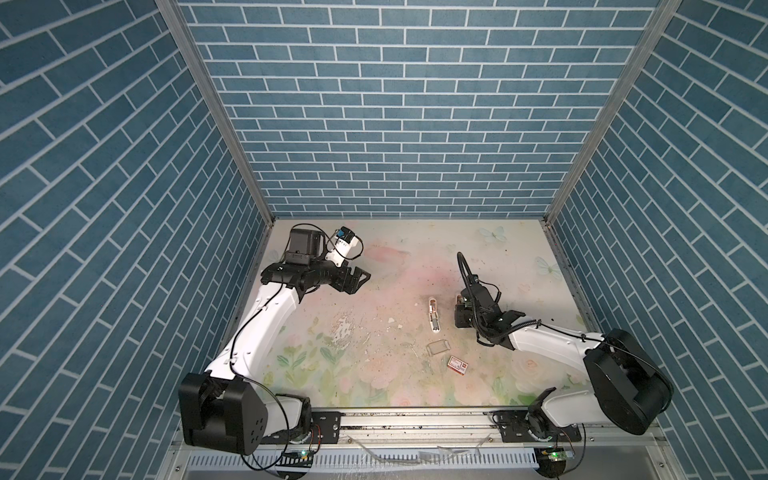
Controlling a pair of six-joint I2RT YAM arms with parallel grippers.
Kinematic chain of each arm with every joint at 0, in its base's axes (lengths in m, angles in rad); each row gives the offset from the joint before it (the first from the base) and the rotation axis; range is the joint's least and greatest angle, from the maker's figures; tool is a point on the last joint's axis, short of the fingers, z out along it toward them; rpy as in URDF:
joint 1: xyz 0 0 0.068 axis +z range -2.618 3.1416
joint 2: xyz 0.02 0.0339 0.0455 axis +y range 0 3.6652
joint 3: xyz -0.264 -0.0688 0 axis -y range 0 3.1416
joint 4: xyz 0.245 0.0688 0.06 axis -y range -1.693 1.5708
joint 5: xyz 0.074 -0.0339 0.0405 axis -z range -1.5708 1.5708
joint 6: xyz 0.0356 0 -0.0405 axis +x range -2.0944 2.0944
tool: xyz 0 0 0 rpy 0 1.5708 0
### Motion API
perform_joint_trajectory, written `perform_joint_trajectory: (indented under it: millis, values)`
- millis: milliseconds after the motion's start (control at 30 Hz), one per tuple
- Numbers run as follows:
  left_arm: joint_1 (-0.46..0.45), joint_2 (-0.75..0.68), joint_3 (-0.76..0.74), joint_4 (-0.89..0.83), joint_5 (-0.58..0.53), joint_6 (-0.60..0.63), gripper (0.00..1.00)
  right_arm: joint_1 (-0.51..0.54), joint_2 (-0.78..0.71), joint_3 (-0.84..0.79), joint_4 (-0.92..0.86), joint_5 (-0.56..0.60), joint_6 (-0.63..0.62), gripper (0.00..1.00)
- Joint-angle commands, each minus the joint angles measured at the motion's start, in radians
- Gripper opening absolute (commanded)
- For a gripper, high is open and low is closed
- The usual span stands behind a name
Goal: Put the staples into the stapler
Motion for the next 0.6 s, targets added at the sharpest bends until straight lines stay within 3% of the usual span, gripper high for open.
perform_joint_trajectory:
  millis: [0, 567]
  values:
    - [0.008, 0.002, -0.004, 0.001, -0.001, 0.008, 0.91, -0.004, 0.009, -0.023, 0.015, 0.022, 0.018, 0.10]
    - [0.007, 0.005, -0.004, 0.002, 0.001, 0.007, 0.90, -0.003, 0.025, -0.042, 0.051, 0.008, 0.032, 0.11]
